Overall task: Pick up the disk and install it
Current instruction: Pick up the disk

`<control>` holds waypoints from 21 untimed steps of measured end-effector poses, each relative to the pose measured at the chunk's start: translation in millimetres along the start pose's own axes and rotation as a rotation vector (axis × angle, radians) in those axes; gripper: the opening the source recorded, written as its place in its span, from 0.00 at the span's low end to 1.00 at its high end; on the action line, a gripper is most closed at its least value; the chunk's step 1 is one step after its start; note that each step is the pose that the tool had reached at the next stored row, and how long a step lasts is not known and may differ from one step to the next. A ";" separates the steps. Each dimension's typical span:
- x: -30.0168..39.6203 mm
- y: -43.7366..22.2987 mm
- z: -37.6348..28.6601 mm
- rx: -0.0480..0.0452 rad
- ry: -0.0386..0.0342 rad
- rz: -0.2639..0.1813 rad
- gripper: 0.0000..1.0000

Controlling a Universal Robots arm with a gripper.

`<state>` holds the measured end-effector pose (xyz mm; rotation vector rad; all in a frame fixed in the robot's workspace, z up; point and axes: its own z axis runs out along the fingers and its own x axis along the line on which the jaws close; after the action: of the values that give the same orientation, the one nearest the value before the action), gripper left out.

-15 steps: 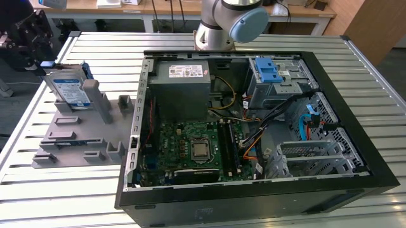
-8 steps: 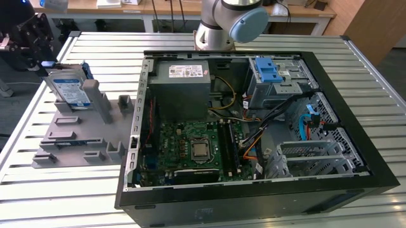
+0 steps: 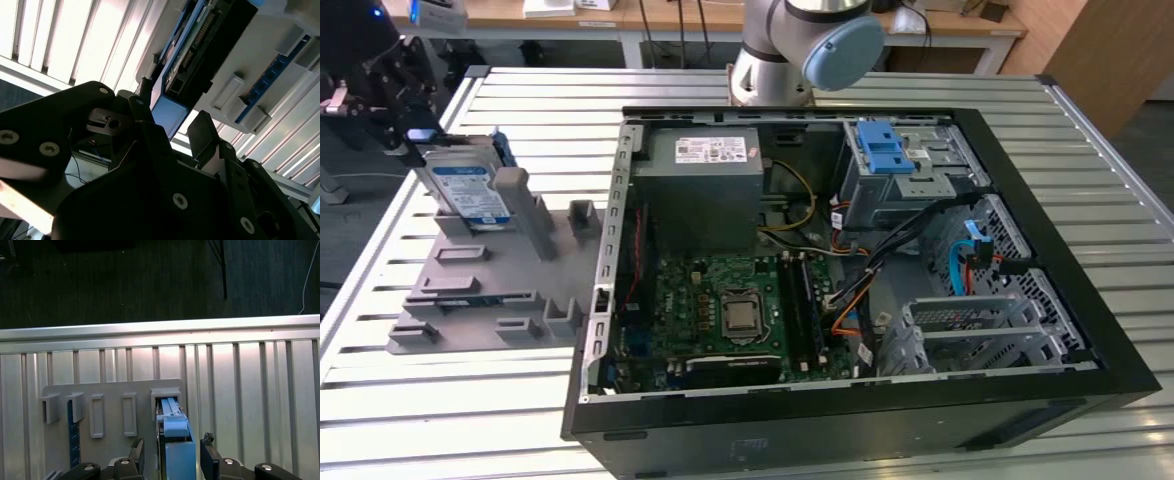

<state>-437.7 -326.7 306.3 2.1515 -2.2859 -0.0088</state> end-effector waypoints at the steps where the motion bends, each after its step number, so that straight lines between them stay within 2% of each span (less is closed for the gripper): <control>1: -0.5 0.0 0.6 0.0001 -0.0001 0.000 0.56; 9: -1.9 0.2 9.1 0.0001 -0.0001 0.000 0.56; 13: -1.8 2.6 13.1 0.0001 -0.0001 -0.001 0.56; 21: -1.8 2.8 18.2 0.0001 0.0000 -0.013 0.56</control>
<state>-440.5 -324.7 288.2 2.1666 -2.2718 -0.0088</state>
